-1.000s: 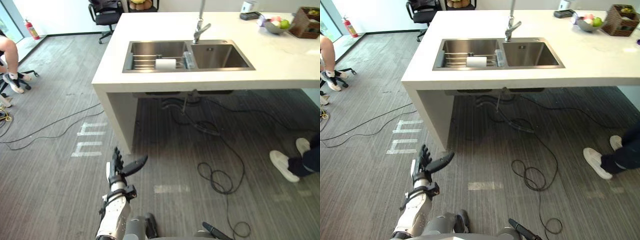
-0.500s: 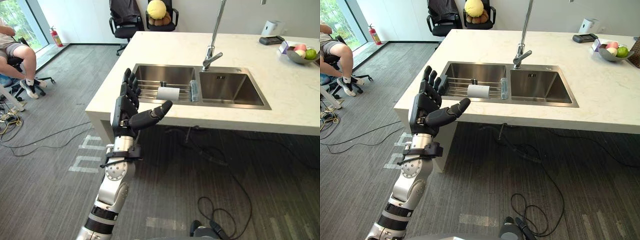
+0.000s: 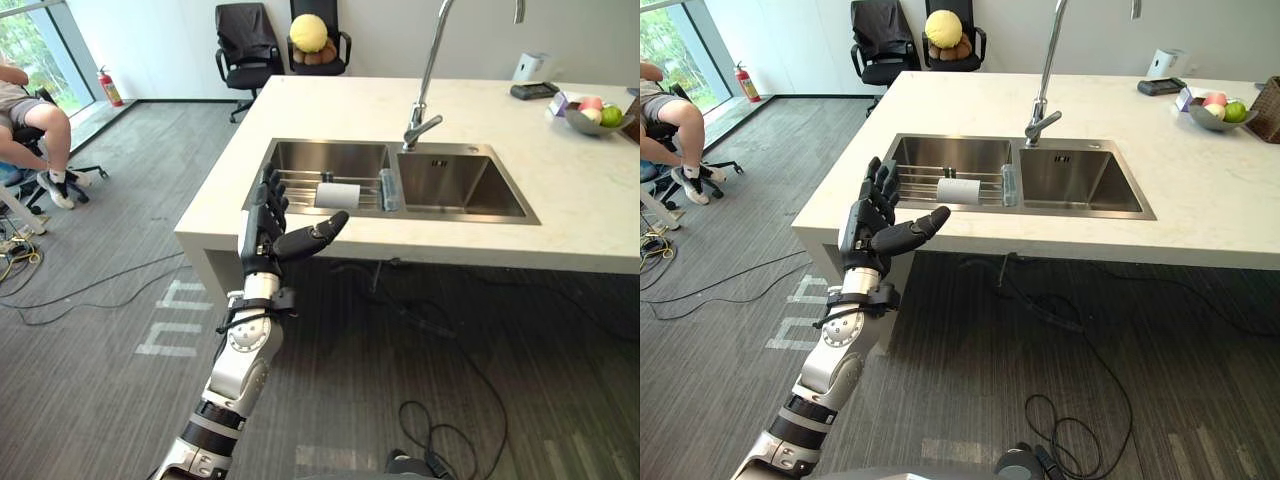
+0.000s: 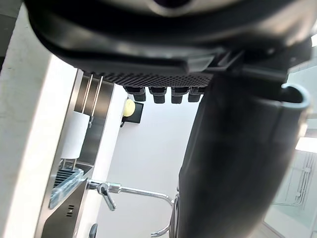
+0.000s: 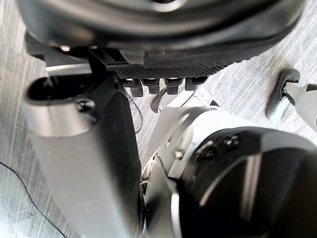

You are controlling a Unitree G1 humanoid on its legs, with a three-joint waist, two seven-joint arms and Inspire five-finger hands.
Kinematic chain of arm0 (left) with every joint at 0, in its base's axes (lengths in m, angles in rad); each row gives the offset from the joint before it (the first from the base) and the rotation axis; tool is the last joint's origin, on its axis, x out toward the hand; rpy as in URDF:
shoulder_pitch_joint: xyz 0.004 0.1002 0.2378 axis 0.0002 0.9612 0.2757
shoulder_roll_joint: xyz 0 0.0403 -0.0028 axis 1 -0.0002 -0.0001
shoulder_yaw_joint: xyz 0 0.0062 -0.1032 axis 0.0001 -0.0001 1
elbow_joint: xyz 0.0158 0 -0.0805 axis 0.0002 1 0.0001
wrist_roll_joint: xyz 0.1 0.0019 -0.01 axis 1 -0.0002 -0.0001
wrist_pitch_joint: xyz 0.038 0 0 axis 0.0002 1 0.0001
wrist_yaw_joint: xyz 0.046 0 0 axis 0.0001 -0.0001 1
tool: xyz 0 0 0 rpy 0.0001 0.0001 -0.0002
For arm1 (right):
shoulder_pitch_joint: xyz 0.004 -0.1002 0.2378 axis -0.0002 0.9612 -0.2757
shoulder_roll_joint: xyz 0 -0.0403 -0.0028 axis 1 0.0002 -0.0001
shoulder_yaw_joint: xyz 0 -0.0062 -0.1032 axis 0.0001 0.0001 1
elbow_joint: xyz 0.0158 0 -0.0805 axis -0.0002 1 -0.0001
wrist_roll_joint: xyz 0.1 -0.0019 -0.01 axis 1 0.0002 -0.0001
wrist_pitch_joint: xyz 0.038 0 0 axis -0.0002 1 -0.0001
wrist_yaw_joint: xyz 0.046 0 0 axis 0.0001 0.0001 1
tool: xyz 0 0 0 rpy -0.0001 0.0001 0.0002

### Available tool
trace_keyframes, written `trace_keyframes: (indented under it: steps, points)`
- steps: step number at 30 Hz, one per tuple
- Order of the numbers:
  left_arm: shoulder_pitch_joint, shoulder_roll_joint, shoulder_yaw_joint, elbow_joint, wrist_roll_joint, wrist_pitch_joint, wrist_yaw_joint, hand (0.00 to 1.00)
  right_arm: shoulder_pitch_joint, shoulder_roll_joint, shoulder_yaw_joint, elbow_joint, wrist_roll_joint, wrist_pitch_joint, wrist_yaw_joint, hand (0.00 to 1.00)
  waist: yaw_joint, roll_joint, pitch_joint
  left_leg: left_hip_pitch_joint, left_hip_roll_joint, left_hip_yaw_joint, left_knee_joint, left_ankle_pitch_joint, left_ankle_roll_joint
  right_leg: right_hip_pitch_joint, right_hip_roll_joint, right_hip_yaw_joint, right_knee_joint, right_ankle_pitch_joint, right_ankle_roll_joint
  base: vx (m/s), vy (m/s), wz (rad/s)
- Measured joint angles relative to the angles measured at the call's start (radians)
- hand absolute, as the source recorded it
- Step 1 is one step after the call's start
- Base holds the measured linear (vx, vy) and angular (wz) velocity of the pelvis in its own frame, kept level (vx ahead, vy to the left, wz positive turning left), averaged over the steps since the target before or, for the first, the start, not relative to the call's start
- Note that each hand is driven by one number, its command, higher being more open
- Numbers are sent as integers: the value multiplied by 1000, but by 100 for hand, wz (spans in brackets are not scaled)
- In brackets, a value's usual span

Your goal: Walk over to the sink, pick up the cup, carry it to the dishwasher, place the cup inside the dishwasher, then close the dishwasher door

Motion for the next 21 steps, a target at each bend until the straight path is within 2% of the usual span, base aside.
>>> trace_keyframes:
  steps: [3,5,6,7,8,9,10,11,12,13,14,15,16,17,18,20,21]
  points:
    - [-69,18,-2,0,1,12,11,100,-4,-14,15,2,-3,-4,-8,100,2,11,-21,-16,18,2,73,-30,-16,13,7,-19,23,-32,11,132,10,11]
    - [-109,31,4,-10,18,17,36,100,-26,-14,28,0,-2,2,-17,100,-11,15,-26,-43,36,105,138,-30,-15,16,2,-37,30,-51,6,100,10,17]
    - [-112,37,10,-16,22,17,43,100,-33,-15,42,0,-3,5,-23,100,-14,19,-27,-54,45,128,169,-30,-15,15,4,-40,30,-55,3,64,-20,2]
    - [-116,41,17,-19,23,17,55,100,-34,-19,60,0,-5,8,-42,100,-15,26,-33,-83,71,149,236,-31,-13,18,12,-41,23,-60,-4,76,-136,-3]
    - [-122,45,42,-23,23,18,71,100,-30,-37,76,-2,-5,27,-50,100,-19,39,-33,-137,132,160,379,-31,-13,49,41,-54,-8,-64,-9,57,-170,-3]
    - [-126,44,52,-23,22,18,76,100,-29,-47,81,-2,-5,33,-53,100,-20,53,-28,-154,160,157,429,-29,-11,64,60,-58,-22,-66,-13,86,-212,-5]
    - [-132,46,69,-21,16,18,78,100,-27,-67,81,-2,-9,40,-54,100,-22,79,-17,-171,205,154,508,-12,4,95,90,-59,-42,-69,-19,96,-132,-9]
    - [-137,53,76,-14,6,19,70,100,-21,-76,76,3,-29,41,-54,100,-20,71,-7,-190,222,155,564,-3,10,123,86,-52,-57,-74,-31,108,-110,-9]
    - [-138,56,75,-14,-1,19,59,100,-19,-77,67,5,-44,41,-54,100,-17,70,-7,-195,210,154,557,-33,-1,134,78,-50,-61,-75,-32,115,-69,-6]
    - [-140,60,74,-15,-3,18,34,100,-20,-89,44,13,-72,39,-54,100,-16,64,-4,-211,163,143,501,-85,1,150,54,-46,-77,-76,-33,83,-45,-7]
    - [-138,61,72,-25,-5,18,14,100,-22,-101,31,16,-106,36,-51,100,-15,59,0,-239,108,106,415,-92,0,164,34,-37,-101,-85,-38,71,-26,-11]
    - [-133,61,72,-38,-9,18,9,100,-25,-105,31,22,-121,35,-49,100,-11,58,1,-254,89,80,371,-89,-4,168,29,-29,-108,-86,-38,47,17,-32]
    - [-110,61,72,-83,-12,18,8,100,-29,-108,32,37,-149,34,-43,100,2,57,2,-287,72,35,297,-64,-17,173,26,-6,-116,-90,-31,44,43,-46]
    - [-92,61,72,-111,-12,18,8,100,-29,-108,35,42,-155,34,-41,100,10,58,2,-301,70,19,268,-45,-27,174,26,8,-118,-95,-24,69,103,-73]
    - [-51,60,73,-167,-12,19,8,100,-27,-109,44,50,-156,35,-41,100,18,57,4,-313,68,16,211,-1,-38,185,27,35,-129,-97,-20,147,198,-73]
    - [-11,52,73,-216,-11,18,-8,100,-14,-113,53,43,-155,34,-41,100,27,67,2,-309,76,51,131,38,-39,209,39,74,-150,-98,-6,217,244,-90]
    - [0,52,78,-222,-10,18,-21,100,-13,-117,63,39,-155,31,-44,100,39,71,0,-295,86,52,128,104,-27,219,52,104,-168,-91,8,210,202,-117]
